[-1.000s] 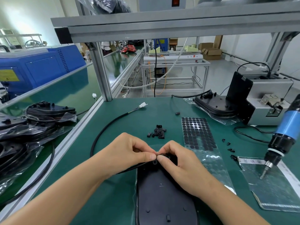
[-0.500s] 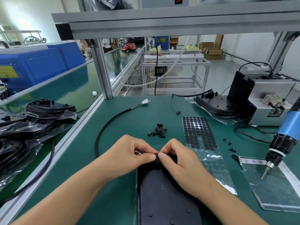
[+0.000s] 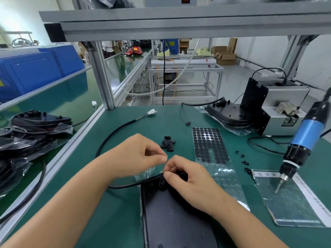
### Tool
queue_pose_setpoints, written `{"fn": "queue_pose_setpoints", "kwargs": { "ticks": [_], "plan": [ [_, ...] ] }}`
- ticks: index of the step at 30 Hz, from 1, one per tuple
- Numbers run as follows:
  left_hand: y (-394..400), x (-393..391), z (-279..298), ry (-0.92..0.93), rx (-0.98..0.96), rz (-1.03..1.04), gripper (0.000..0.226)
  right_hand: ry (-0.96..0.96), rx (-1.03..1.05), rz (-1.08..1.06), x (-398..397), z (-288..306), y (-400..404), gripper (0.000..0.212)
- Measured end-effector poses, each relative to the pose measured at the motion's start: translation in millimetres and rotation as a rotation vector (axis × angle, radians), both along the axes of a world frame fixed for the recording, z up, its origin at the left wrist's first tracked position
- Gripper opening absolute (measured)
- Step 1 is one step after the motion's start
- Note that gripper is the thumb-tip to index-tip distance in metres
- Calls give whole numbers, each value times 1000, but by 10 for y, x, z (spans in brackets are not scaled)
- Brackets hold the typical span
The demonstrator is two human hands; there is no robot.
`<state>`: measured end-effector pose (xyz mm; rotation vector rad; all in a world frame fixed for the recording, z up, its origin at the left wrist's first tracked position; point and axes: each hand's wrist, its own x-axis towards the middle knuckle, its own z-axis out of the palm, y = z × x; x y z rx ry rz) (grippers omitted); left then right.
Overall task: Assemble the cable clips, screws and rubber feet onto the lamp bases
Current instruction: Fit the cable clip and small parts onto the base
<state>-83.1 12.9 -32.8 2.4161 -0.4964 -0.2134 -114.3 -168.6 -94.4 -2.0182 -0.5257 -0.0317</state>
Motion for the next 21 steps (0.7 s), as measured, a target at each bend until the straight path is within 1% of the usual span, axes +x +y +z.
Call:
{"fn": "queue_pose_setpoints", "kwargs": {
  "ticks": [2,3,6,9,12,14,16,17,18,21],
  "plan": [
    [-254,76,65,-119,-116,77,8,18,82,-56,40,43,-44,16],
    [-407,119,84,-157,-170,90,8,4,140,-142,75,69,-91,18],
    [-895,284,73,-213,-215,72,10,-137,291,-548,198,147,-407,24],
    [-1392,455,-64,-178,-122,11,13,-278,454,-893,235,229,-865,23],
    [-1835,606,-265,-135,80,-58,15,-373,616,-1154,217,263,-1220,22],
    [-2055,694,-357,-138,199,-57,7,-401,680,-1256,212,272,-1366,21],
    [-2205,758,-425,-140,235,-32,20,-398,743,-1321,206,278,-1465,23],
    [-2256,778,-447,-137,233,-24,21,-389,763,-1342,204,276,-1503,25],
    [-2292,787,-459,-136,235,-16,19,-367,766,-1366,204,264,-1535,26],
    [-2356,798,-484,-121,202,19,3,-268,760,-1437,212,214,-1613,23]
  ]
}}
